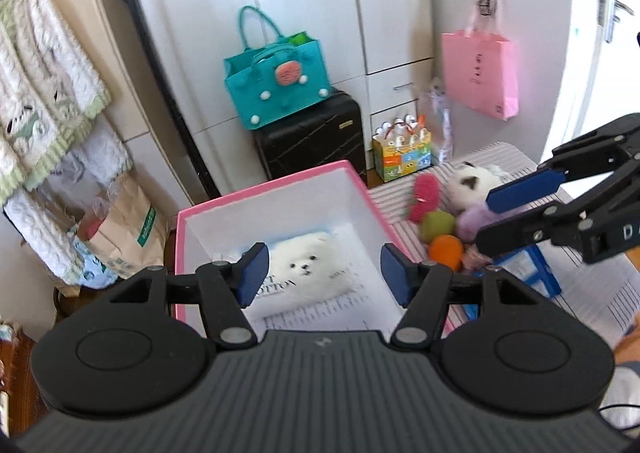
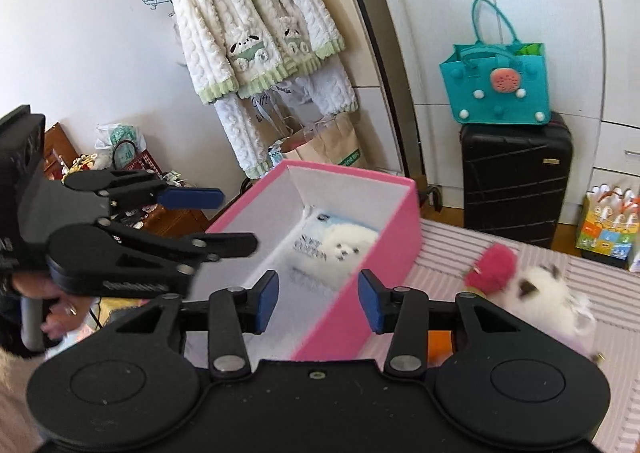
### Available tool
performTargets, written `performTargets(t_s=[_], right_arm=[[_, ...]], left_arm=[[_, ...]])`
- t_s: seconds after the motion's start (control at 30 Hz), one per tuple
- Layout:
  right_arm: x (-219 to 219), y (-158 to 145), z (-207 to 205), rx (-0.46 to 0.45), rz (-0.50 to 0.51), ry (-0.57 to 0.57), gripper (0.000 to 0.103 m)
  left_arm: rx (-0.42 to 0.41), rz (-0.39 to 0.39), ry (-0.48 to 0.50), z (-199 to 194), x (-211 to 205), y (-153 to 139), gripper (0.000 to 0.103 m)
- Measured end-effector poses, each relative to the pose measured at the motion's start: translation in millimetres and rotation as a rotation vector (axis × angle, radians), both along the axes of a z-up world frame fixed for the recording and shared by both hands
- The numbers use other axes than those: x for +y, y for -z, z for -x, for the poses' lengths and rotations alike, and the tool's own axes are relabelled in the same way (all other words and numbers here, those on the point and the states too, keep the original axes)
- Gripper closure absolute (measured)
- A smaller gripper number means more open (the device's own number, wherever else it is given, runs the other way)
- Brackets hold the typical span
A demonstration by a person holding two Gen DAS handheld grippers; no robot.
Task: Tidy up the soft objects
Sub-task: 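Move the left gripper back to the blue wet-wipe pack and grasp it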
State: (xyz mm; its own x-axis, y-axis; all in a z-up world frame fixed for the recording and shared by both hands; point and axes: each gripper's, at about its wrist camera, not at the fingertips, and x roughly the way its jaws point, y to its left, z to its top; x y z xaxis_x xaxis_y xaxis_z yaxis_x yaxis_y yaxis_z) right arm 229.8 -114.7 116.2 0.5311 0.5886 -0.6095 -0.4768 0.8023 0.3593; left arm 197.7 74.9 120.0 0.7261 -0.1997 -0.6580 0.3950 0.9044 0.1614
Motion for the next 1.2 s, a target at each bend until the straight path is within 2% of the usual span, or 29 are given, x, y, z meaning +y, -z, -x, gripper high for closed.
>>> performTargets(t_s=[0.17,0.37,0.57,0.67,0.77,0.9,1.0,1.07,1.2], right_arm=[[-23.7,-2.1,35.6,-0.019,0.019,0.013,0.044],[-51.5,-8.8,66.2,-0.079,0.052,0.036,0.034],[-80.9,-3.8,88.4,-0.123,0.077,0.094,0.031],[-95.7,6.2,93.8,-0.114,0.065,0.119,0.03],[-107.1,18.5,97.0,-0.128,0.079,0.142,0.03],[-117.1,36.0,101.2,-0.137,0.092,0.164,0.03],[-124.1,51.2,99.2,-0.132,0.089,0.18,0.026],[-127.3,61.3,98.9,-0.153,0.101,0.192,0.022],[-130.8,84.8,102.1,-0.22,0.153,0.232,0.02]], left_arm=[[-0.075,-0.052,0.071,34.6,-30.3,-3.5,0.04],[-0.108,-0.053,0.178,69.8,-65.7,-6.8,0.036],[-0.178,-0.102,0.229,92.1,-102.4,6.3,0.033],[-0.149,-0.102,0.238,93.2,-118.2,18.1,0.032],[-0.107,-0.071,0.244,91.1,-128.2,30.6,0.032],[-0.09,-0.031,0.232,92.4,-137.1,47.9,0.025],[-0.056,0.011,0.217,89.9,-141.1,61.4,0.025],[-0.031,0.039,0.201,87.8,-142.4,70.0,0.025],[0.029,0.097,0.159,77.0,-144.0,85.3,0.025]])
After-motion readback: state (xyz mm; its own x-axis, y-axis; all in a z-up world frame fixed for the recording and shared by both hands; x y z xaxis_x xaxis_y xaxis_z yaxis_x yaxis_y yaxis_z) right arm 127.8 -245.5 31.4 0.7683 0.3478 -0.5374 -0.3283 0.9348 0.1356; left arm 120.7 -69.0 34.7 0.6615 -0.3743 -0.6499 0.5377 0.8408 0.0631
